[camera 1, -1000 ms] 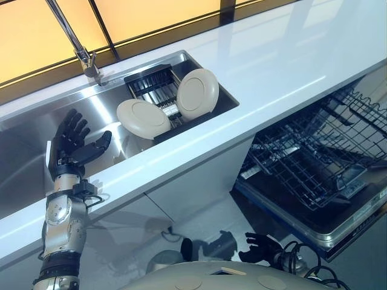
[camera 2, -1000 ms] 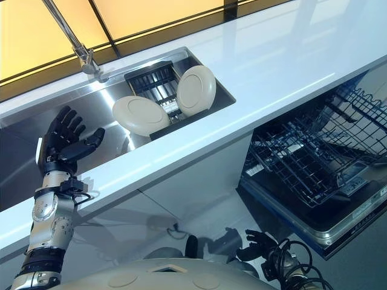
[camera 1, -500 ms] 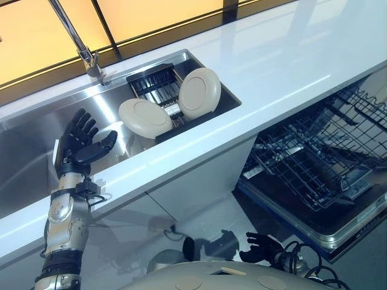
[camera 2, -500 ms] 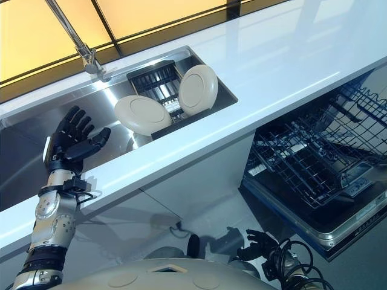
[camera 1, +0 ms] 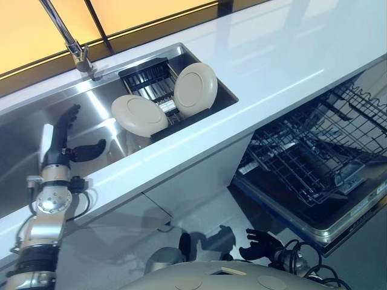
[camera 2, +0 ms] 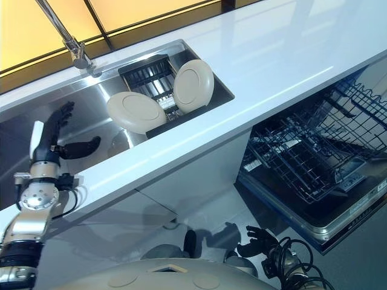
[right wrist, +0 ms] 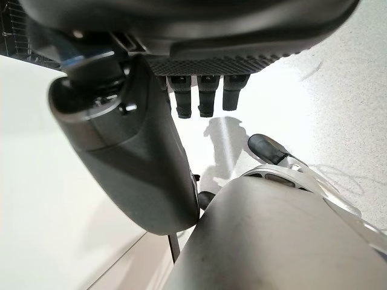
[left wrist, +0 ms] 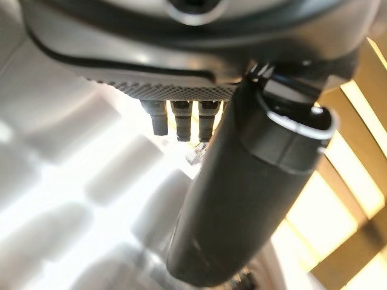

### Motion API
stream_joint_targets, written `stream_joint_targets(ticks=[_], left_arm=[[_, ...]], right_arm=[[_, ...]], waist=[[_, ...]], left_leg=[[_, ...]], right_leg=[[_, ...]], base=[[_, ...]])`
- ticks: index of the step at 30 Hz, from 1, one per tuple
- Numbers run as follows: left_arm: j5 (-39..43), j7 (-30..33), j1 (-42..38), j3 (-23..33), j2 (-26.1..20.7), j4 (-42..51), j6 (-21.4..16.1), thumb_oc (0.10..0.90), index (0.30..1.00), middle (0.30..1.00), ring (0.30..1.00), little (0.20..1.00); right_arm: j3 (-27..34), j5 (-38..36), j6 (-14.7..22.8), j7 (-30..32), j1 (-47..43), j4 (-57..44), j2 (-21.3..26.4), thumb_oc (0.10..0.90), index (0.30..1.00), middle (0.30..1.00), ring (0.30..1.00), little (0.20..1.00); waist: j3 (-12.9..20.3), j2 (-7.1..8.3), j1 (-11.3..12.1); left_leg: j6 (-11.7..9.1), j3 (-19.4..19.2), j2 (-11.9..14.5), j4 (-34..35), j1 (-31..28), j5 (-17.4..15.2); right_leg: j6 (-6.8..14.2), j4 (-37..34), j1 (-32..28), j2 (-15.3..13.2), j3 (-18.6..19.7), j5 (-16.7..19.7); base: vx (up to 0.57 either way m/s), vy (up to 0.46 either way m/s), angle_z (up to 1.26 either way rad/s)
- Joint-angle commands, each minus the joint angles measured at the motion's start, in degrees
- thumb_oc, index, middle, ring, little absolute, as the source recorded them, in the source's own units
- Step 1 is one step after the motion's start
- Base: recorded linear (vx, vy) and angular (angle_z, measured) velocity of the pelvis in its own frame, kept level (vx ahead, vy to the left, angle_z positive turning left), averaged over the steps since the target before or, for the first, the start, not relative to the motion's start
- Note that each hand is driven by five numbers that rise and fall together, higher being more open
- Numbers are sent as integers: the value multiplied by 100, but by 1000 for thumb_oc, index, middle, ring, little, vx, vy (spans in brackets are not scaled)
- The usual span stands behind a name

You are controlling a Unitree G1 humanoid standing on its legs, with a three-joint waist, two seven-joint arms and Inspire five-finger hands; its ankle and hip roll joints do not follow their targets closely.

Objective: Pick up plates and place into dishwasher.

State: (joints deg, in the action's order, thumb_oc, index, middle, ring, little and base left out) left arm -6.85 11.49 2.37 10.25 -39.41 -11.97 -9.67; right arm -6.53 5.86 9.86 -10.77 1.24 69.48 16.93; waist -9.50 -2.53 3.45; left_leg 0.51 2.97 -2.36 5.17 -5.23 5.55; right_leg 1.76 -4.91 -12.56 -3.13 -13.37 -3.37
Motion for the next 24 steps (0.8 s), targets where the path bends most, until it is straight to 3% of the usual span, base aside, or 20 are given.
stream_joint_targets(ticks=[1, 9, 24], left_arm=[[-780, 220, -970, 172, -903, 414, -53, 800, 900, 900, 900, 900], [-1770, 67, -1542, -267, -1629, 111, 179, 800, 900, 900, 900, 900], [-3345, -607, -2324, -1344, -2130, -411, 220, 800, 900, 900, 900, 900]], right_arm=[[-254, 135, 104, -37, 61, -51, 253, 800, 900, 900, 900, 900], [-342, 55, 8, -47, 9, -83, 288, 800, 900, 900, 900, 900], [-399, 22, -64, -58, -69, -124, 358, 800, 900, 900, 900, 900]], waist=[[225, -179, -147], [254, -253, -294], [246, -312, -516]], left_leg=[[62, -372, -338, -53, -199, -848], [82, -466, -348, -43, -218, -876], [131, -654, -340, -48, -253, -920]], right_leg=[[217, 1011, 684, 243, 125, -495], [250, 1028, 732, 263, 229, -476], [325, 1058, 819, 296, 429, -418]], base=[[0, 0, 0], [1, 3, -1], [16, 5, -7]])
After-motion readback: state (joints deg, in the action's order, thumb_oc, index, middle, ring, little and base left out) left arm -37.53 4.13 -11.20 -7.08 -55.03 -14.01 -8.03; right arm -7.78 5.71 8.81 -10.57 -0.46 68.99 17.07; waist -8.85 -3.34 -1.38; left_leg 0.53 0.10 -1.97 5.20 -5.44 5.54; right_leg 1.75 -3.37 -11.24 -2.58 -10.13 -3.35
